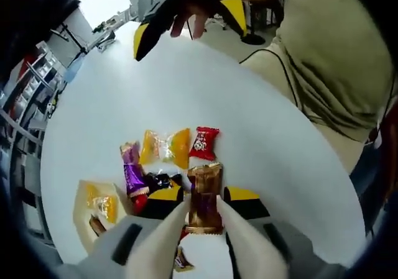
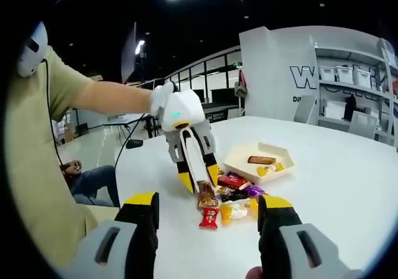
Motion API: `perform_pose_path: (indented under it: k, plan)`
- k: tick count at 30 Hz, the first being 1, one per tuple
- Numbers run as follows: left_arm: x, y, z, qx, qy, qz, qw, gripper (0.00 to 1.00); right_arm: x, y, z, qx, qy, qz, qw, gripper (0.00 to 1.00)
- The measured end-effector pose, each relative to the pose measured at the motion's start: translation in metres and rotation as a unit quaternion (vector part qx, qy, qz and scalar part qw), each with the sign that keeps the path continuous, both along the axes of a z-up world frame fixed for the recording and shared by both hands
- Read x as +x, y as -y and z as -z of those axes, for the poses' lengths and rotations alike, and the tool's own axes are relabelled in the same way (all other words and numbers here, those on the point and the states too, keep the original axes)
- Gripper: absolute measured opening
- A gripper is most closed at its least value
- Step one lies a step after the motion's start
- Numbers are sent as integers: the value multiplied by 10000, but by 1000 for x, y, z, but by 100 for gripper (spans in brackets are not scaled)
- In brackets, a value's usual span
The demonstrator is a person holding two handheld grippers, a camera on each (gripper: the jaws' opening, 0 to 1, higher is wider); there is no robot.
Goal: Place the target food into the container with the food tongs after gripping and lifting it, then release it inside without dropping or visibly crushing the food.
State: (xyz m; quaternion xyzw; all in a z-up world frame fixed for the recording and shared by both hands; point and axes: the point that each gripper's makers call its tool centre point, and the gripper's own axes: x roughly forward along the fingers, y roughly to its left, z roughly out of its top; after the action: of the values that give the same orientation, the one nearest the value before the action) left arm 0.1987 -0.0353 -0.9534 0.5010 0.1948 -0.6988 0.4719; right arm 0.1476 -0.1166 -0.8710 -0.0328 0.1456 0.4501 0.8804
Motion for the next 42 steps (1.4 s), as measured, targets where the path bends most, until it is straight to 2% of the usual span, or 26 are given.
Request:
perform_pose_path:
  k: [3, 8, 10, 19, 25, 33, 42]
  plan:
    - [1, -6, 10, 133, -40, -46, 9999, 25, 0, 0, -1, 3, 5, -7, 10000, 62]
    - [2, -6, 9, 81, -62, -92, 9999, 23, 1, 0, -1, 0, 1, -5, 10000, 62]
    - [5, -5, 8, -58, -187, -351, 9992, 22, 2, 0, -1, 10, 11, -9, 10000, 62]
    - [4, -6, 6, -79, -198, -341, 9992, 20, 1, -1, 1, 5, -18, -25, 10000, 62]
    - [8, -6, -6, -208, -274, -455, 9984, 20, 2, -2, 0, 5, -15, -44, 10000, 62]
    - [12, -12, -30, -301, -358, -543, 9974, 20, 1, -4, -1, 18, -9, -56, 10000, 62]
    - [22, -18, -47, -398, -376, -700, 9960, 20, 1, -3, -2, 46, -9, -48, 10000, 63]
